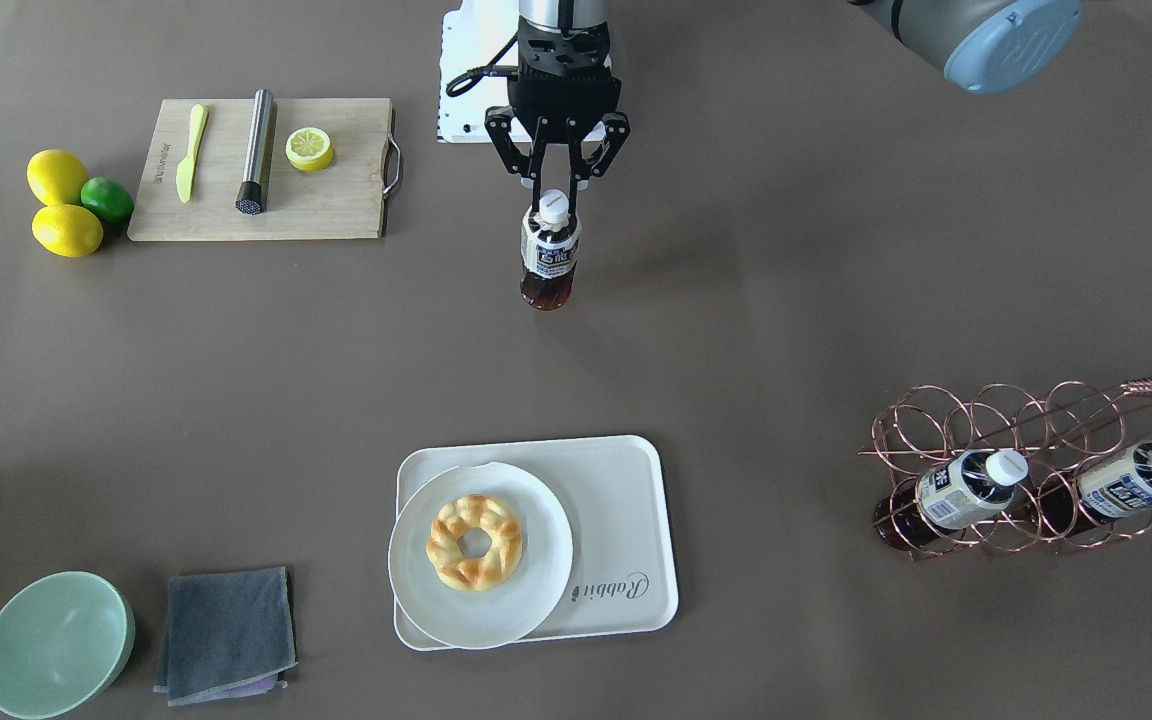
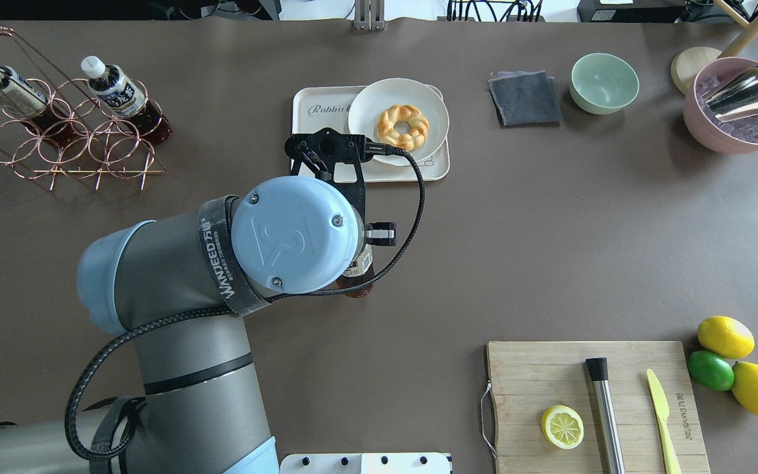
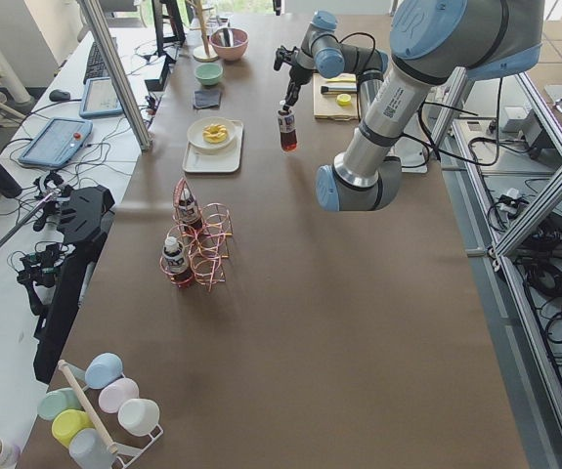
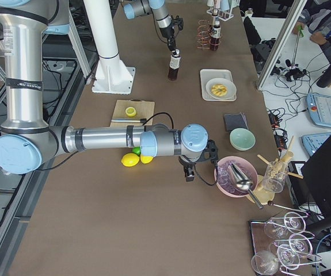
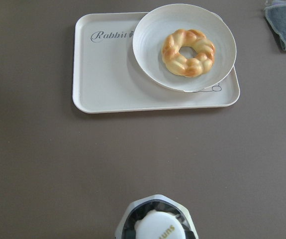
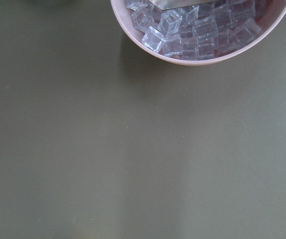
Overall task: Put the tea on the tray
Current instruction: 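Carry the bottle toward the tray and set it on the table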
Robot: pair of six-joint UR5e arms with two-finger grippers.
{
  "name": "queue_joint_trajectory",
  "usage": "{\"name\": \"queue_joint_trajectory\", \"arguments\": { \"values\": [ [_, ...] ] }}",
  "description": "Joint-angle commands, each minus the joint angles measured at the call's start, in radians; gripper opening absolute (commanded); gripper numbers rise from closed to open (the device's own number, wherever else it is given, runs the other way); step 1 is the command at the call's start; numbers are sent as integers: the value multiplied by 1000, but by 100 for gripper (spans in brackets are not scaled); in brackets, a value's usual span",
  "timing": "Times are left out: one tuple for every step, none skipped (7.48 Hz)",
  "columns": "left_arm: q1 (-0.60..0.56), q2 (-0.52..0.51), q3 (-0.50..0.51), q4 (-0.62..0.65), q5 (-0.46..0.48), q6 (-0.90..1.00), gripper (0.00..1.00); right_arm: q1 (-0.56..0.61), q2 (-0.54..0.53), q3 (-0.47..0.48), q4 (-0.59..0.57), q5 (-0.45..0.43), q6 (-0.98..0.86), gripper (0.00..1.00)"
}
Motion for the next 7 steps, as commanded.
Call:
{"name": "queue_joint_trajectory", "arguments": {
  "values": [
    [25, 2, 12, -4, 31, -2, 0, 0, -1, 6, 1, 0, -1, 100],
    [25, 4, 12, -5, 31, -1, 0, 0, -1, 6, 1, 0, 0, 100],
    [25, 8, 13, -18, 31, 1, 0, 0, -1, 6, 1, 0, 0, 100],
    [25, 5, 18, -19, 31, 1, 0, 0, -1, 6, -1, 0, 0, 100],
    [25, 1, 26, -19, 31, 1, 0, 0, -1, 6, -1, -2, 0, 100],
    [25, 2, 27, -19, 31, 1, 0, 0, 0, 4, -1, -2, 0, 100],
    [25, 2, 32, -21, 31, 1, 0, 0, 0, 6, 1, -2, 0, 100]
  ]
}}
